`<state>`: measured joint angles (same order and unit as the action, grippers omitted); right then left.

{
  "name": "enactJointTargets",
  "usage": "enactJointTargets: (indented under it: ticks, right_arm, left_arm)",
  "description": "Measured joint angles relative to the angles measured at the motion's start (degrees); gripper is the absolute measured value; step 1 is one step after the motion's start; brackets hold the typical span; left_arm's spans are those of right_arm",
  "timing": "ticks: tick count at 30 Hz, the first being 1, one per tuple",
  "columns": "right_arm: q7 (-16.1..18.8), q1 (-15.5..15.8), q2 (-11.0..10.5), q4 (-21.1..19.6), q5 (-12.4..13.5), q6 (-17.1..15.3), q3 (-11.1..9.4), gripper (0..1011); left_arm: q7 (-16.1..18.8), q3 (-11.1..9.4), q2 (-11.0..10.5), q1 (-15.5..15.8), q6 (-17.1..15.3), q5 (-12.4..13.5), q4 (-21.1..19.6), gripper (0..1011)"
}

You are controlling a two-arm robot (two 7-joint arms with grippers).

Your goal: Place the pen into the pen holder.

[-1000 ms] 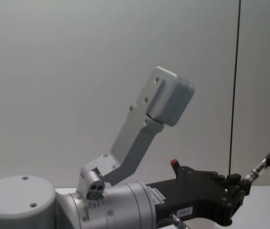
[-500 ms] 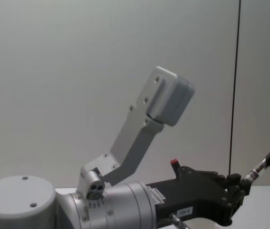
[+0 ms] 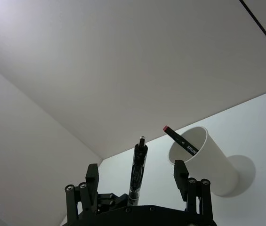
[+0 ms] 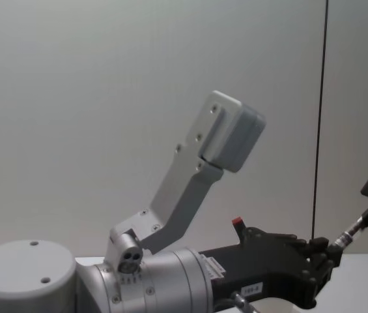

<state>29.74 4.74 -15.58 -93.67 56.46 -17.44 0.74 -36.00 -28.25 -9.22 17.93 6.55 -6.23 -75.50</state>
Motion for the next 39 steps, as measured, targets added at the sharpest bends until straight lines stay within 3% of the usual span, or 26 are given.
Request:
enactJointTargets:
  ticks: [18,23,39]
  right_arm:
    - [2.0,-1.1,-0.1,1.8,2.6,2.2,0.8,982]
    - [2.0,-1.3,-0.2,2.2,2.8,2.5,1.0,893]
    - [2.1,-2.0,-0.5,3.2,3.5,3.9,1.8,366]
  left_arm:
    - [0.0,0.0,0.0,0.0,0.0,0.0,0.0,131]
    - [0.0,0.0,0.0,0.0,0.0,0.0,0.0,131]
    - [0.0,0.0,0.0,0.0,0.0,0.0,0.0,131]
